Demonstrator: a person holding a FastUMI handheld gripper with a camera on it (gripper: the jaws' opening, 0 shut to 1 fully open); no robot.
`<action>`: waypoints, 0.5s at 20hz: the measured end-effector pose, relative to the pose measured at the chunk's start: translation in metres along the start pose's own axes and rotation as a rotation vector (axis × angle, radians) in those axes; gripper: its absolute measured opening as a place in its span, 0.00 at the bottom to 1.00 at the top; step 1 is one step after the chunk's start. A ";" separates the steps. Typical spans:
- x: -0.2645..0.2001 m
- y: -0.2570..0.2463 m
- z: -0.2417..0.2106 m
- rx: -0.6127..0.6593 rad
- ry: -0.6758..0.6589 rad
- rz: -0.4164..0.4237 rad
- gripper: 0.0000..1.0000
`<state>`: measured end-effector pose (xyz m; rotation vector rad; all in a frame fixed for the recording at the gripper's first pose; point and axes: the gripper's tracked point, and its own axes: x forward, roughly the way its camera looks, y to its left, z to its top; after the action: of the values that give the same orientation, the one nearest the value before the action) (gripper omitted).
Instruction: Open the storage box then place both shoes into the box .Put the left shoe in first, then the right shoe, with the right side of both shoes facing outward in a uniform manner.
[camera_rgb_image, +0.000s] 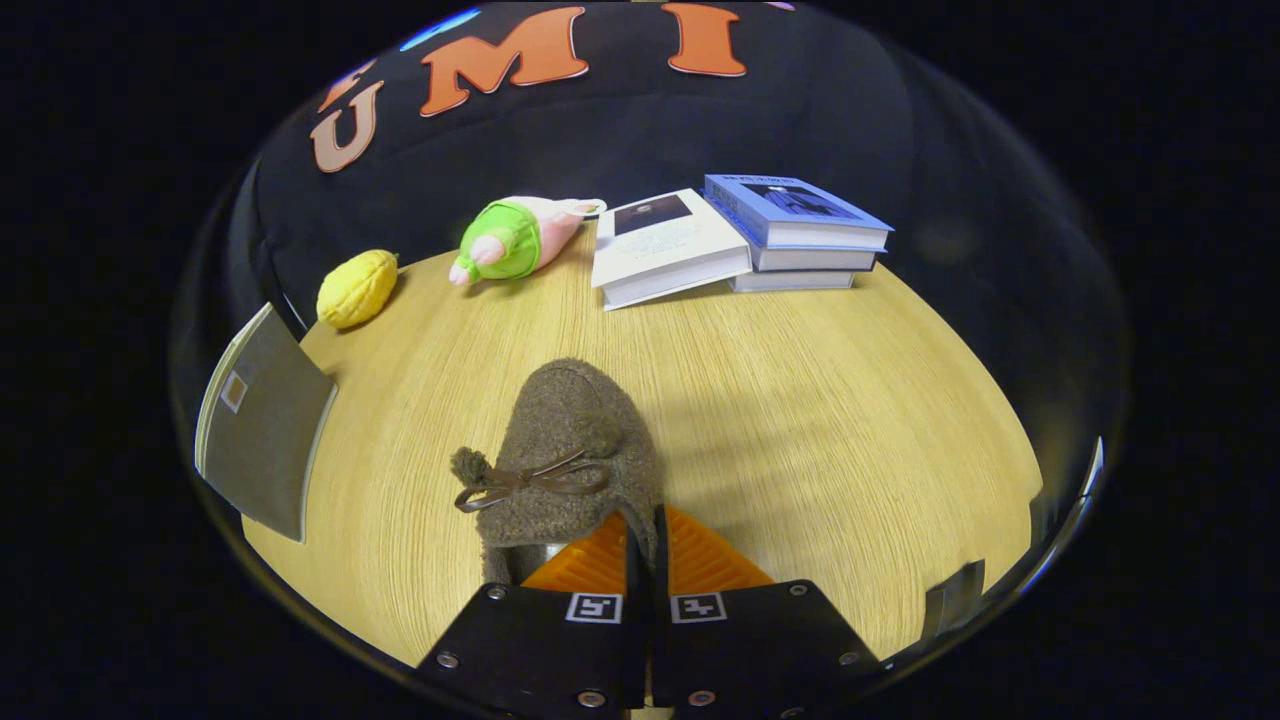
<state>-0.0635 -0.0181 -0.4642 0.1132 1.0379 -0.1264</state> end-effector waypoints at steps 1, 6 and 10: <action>-0.006 0.009 0.006 0.016 -0.011 0.020 0.03; -0.042 0.075 0.045 0.049 -0.064 0.134 0.03; -0.070 0.150 0.073 0.021 -0.074 0.239 0.03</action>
<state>-0.0123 0.1220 -0.3621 0.2483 0.9420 0.0750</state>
